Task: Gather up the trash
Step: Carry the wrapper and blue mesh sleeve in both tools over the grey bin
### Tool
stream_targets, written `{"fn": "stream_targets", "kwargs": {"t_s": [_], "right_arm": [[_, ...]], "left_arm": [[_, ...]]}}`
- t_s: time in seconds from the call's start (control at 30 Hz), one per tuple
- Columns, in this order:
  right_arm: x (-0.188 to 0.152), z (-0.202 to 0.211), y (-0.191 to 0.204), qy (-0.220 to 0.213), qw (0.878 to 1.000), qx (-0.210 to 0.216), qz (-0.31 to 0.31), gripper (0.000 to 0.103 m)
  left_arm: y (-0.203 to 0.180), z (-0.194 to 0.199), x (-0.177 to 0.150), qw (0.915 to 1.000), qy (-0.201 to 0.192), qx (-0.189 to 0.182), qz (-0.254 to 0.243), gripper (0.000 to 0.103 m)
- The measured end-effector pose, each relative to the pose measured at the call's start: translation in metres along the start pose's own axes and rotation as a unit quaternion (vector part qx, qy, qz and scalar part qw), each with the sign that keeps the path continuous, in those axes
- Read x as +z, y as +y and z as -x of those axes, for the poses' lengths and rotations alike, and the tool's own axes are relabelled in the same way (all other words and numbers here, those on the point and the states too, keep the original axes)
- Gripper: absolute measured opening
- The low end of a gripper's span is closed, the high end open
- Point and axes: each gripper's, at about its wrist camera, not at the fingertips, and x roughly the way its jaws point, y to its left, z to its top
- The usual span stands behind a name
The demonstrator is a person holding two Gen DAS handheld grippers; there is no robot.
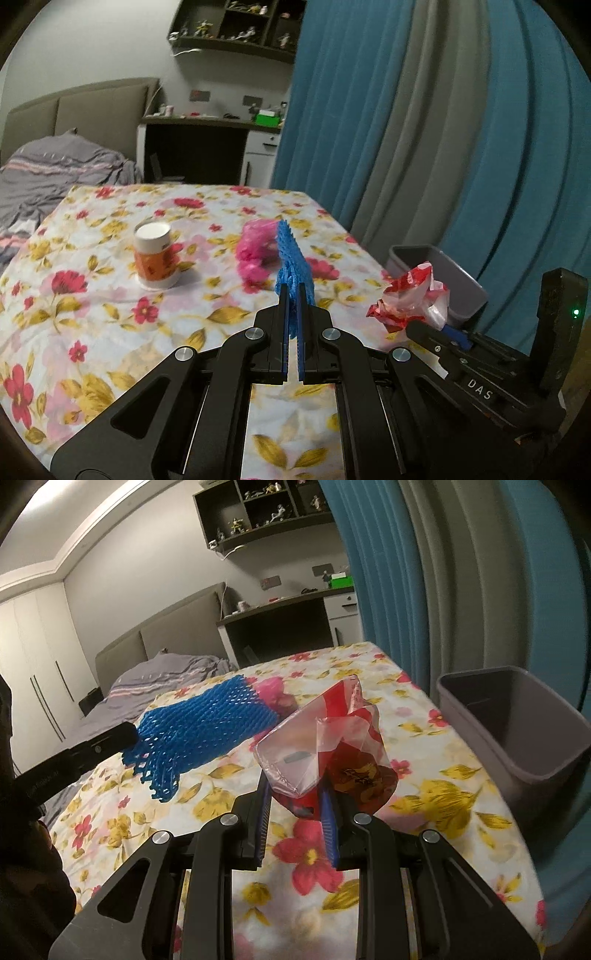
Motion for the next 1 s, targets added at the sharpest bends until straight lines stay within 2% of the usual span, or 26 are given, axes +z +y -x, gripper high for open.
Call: {"fn": "stream_targets", "kwargs": {"t_s": [0.4, 0.6, 1.0], "right_arm": [[0.013, 0.028, -0.045, -0.035, 0.998, -0.045, -0.020, 0.026], [0.024, 0.037, -0.079, -0.053, 0.995, -0.081, -0.033, 0.026], [0.043, 0.039, -0.138, -0.069, 0.985, -0.146, -0.055, 0.026]], "left_arm": [[-0.060, -0.018, 0.021, 0.9980, -0.011, -0.046, -0.042, 0.002], [-0.096, -0.036, 0.033, 0.9950, -0.012, -0.074, -0.065, 0.002], [-0.175, -0.093, 0.058, 0.9858, -0.007, -0.137, -0.097, 0.002]]}}
